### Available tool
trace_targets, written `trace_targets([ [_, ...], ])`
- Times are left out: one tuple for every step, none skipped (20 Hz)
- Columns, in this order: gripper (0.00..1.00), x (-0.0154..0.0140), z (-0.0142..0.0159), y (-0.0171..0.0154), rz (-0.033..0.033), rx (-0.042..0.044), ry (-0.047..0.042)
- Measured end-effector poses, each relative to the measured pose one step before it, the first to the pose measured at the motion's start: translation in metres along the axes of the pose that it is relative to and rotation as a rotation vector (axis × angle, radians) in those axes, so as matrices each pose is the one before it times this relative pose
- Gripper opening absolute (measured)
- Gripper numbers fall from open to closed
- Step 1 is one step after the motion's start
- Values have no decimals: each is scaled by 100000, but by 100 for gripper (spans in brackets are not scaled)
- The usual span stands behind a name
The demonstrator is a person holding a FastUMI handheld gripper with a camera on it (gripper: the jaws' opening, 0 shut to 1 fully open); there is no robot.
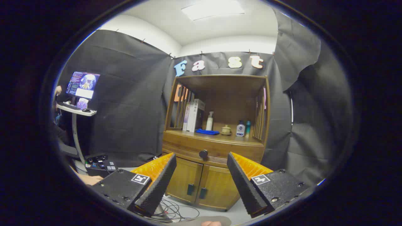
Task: Pull open the drawer, take out the items inside it, and place them on the countertop above the cabinet.
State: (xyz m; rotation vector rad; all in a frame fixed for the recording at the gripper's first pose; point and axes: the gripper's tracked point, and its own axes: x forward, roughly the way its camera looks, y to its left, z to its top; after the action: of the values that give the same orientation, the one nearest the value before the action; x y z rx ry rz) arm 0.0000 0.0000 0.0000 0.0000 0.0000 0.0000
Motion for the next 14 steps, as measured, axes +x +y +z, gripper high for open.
trace_targets([
  [100,6,44,-71,-284,612,124],
  [100,51,-19,-124,-300,668,77],
  [100,70,-97,-160,-200,574,239],
  [100,-2,101,-141,-331,836,-196],
  [100,-24,-50,-233,-544,625,123],
  [100,20,54,-250,-488,518,167],
  [100,-210,255,-72,-465,938,-614],
  [100,43,220,-171,-624,1028,-429],
  [100,113,-57,-411,-599,716,-74],
  [100,61,34,-174,-461,566,-124],
  [100,-17,-4,-177,-515,496,-79],
  [100,15,-23,-130,-296,208,345],
  [100,-5,-87,-43,-158,222,87],
  [100,78,-30,-15,-159,267,153],
])
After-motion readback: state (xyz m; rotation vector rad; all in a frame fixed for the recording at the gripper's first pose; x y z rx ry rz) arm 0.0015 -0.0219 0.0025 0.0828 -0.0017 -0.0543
